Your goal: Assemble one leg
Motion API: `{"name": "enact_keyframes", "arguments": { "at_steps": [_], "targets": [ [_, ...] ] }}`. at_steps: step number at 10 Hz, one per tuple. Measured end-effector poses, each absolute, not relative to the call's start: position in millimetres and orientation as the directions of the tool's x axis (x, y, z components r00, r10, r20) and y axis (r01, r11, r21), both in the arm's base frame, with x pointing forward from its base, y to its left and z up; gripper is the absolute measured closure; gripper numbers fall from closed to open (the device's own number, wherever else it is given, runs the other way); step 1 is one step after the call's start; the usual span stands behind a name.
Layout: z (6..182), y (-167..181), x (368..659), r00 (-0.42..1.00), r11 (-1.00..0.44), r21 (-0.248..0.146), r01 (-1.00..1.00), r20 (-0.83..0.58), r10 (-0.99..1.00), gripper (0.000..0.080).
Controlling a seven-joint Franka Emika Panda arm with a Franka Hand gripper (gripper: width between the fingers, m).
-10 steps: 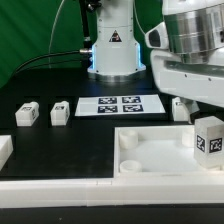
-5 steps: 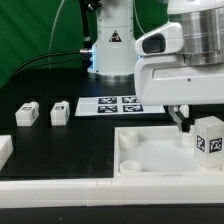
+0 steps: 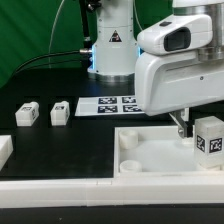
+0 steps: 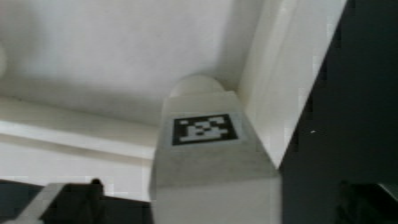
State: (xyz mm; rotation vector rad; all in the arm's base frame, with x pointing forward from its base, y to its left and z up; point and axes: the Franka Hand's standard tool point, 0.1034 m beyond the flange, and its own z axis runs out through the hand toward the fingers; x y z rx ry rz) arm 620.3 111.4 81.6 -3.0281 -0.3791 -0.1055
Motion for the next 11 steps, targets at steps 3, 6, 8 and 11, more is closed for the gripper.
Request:
{"name": "enact_keyframes", "arguments": {
  "at_steps": [3, 6, 8, 11],
  "targets": [
    [81.6, 112.3, 620.2, 0.967, -0.966, -0.079, 0.247, 0.079, 0.241, 0.0209],
    [81.7, 112.3, 620.2, 0.967, -0.966, -0.079, 0.247, 0.079, 0.241, 0.0497],
    [81.6, 112.2, 620.2, 0.975, -0.973, -0.081, 0.214, 0.076, 0.208, 0.0508],
    [81.6, 112.0, 620.2, 0.993, -0.99, -0.09, 0.106, 0.067, 0.1, 0.0508]
  ]
}}
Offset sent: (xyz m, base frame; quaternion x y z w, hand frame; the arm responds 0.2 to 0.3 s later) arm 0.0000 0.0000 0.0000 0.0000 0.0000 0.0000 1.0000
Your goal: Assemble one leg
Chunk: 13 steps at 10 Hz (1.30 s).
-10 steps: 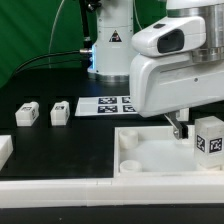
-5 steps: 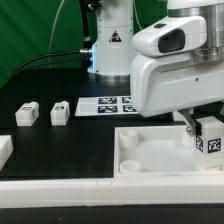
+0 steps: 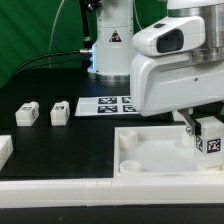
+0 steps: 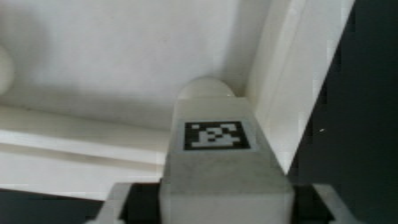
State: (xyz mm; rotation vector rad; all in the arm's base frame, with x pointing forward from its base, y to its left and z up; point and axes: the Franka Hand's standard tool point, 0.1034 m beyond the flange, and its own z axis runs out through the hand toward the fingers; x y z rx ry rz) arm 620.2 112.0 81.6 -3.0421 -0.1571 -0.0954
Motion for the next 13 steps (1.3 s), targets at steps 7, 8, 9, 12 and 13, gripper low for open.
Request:
{"name": "enact_keyframes", "arguments": {
  "at_steps": [7, 8, 9, 12, 13],
  "targets": [
    [80.8, 107.8, 619.1, 0.728, -0.717, -0.154, -0.679, -0.017, -0.686, 0.0506],
    [80.9, 107.1, 619.4, 0.641, -0.629, -0.155, -0.762, -0.04, -0.766, 0.0506],
    [80.8, 107.3, 619.4, 0.599, -0.586, -0.156, -0.795, -0.052, -0.799, 0.0506],
    [80.3, 110.0, 618.6, 0.331, -0.314, -0.142, -0.939, -0.121, -0.936, 0.0506],
    [80.0, 112.0, 618.2, 0.229, -0.211, -0.13, -0.969, -0.145, -0.963, 0.0506]
  ]
}}
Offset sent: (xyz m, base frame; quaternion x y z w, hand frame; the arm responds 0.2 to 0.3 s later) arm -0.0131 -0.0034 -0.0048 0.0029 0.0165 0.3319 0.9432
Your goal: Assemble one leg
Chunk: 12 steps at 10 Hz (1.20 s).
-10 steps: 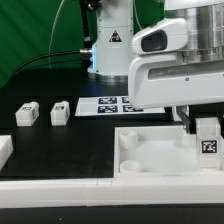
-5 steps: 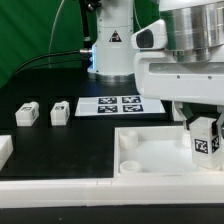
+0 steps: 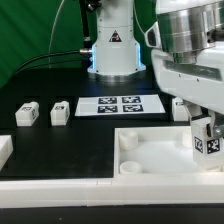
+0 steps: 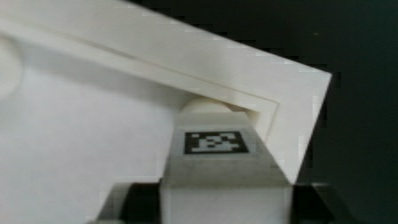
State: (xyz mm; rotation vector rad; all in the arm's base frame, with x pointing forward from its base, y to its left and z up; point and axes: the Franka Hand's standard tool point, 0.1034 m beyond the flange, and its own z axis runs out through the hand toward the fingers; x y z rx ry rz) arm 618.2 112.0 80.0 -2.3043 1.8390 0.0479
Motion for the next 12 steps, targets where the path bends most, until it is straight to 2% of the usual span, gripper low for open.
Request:
{"name": "enact_keyframes", "arguments": {
  "at_steps": [3, 5, 6, 7, 8, 11, 12],
  "targets": [
    [78.3, 115, 617, 0.04, -0.022, -0.099, -0.995, -0.183, -0.982, 0.0506],
    [78.0, 116, 617, 0.054, -0.036, -0.101, -0.994, -0.183, -0.982, 0.0506],
    [77.9, 116, 617, 0.1, -0.081, -0.11, -0.991, -0.178, -0.979, 0.0308],
    [77.8, 116, 617, 0.134, -0.115, -0.116, -0.987, -0.175, -0.975, 0.0308],
    [77.6, 116, 617, 0.195, -0.176, -0.126, -0.976, -0.168, -0.966, 0.0187],
    [71.0, 115, 615, 0.493, -0.473, -0.166, -0.865, -0.111, -0.863, 0.0155],
    [69.8, 114, 613, 0.6, -0.583, -0.156, -0.797, -0.095, -0.794, 0.0151]
  ]
}}
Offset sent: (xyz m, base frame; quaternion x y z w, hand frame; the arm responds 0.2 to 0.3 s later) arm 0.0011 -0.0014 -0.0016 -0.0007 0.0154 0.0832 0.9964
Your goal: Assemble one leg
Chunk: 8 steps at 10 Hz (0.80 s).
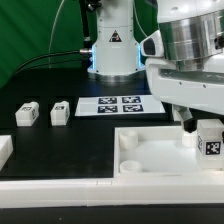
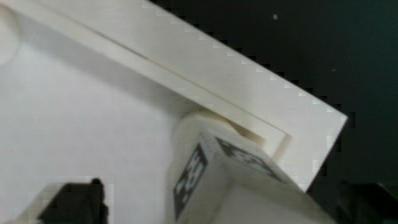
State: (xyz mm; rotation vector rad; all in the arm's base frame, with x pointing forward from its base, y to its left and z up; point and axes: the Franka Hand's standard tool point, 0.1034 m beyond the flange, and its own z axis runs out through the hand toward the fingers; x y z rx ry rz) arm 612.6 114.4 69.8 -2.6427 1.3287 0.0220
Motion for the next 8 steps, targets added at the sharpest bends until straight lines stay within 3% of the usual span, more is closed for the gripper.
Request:
{"name": "enact_keyframes", "arguments": {
  "at_steps": [4, 8],
  "targets": [
    [71.7, 118.4, 615.1, 0.916, -0.913, -0.079, -0.4, -0.026, -0.399, 0.015],
    [73.9, 118.3, 616.5, 1.0, -0.997, -0.079, -0.024, 0.003, -0.024, 0.015]
  ]
}}
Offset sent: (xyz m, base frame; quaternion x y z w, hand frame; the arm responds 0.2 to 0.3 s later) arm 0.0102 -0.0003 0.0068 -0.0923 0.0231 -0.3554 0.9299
